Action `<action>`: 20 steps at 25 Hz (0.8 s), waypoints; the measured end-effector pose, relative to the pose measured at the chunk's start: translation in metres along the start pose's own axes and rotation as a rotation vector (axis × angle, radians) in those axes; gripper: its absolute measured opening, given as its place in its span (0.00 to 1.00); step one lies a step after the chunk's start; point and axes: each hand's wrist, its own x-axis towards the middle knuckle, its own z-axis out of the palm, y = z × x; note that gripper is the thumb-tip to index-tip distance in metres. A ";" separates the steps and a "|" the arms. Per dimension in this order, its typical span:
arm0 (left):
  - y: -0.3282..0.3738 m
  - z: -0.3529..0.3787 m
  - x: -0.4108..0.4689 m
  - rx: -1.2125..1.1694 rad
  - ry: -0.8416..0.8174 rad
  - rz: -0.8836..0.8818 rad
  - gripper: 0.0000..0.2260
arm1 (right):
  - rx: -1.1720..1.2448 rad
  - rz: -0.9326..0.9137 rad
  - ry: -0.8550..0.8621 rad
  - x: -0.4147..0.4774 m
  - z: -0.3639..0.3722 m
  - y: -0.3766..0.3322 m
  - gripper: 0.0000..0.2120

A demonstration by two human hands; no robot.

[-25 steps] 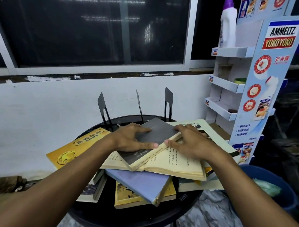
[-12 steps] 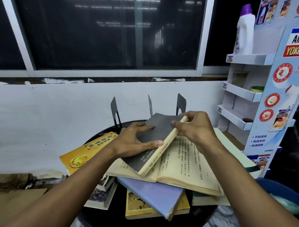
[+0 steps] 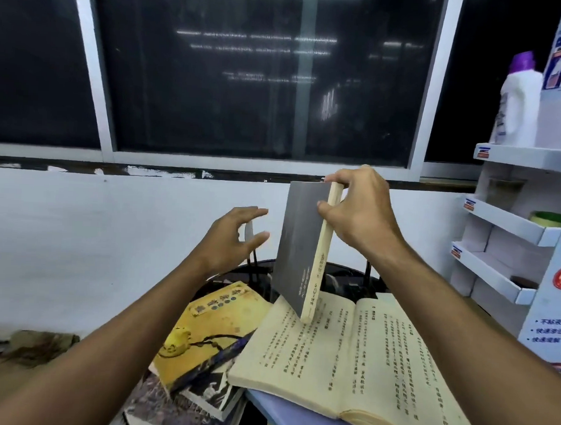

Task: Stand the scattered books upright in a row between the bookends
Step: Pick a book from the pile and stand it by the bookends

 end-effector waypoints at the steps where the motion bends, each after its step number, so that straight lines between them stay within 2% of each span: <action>1: -0.012 -0.002 0.010 0.062 0.007 -0.039 0.24 | -0.029 -0.031 0.011 0.006 0.008 0.000 0.18; 5: -0.040 0.006 0.035 0.165 -0.080 -0.139 0.28 | -0.074 -0.089 0.002 0.023 0.039 -0.004 0.18; 8: -0.049 0.018 0.047 0.164 -0.124 -0.157 0.28 | -0.065 -0.101 -0.023 0.025 0.066 -0.008 0.14; 16: -0.063 0.030 0.046 0.088 -0.051 -0.206 0.23 | -0.100 -0.041 -0.032 0.015 0.134 -0.001 0.11; 20: -0.060 0.030 0.040 0.045 -0.036 -0.196 0.25 | -0.108 -0.036 -0.036 0.013 0.153 0.008 0.14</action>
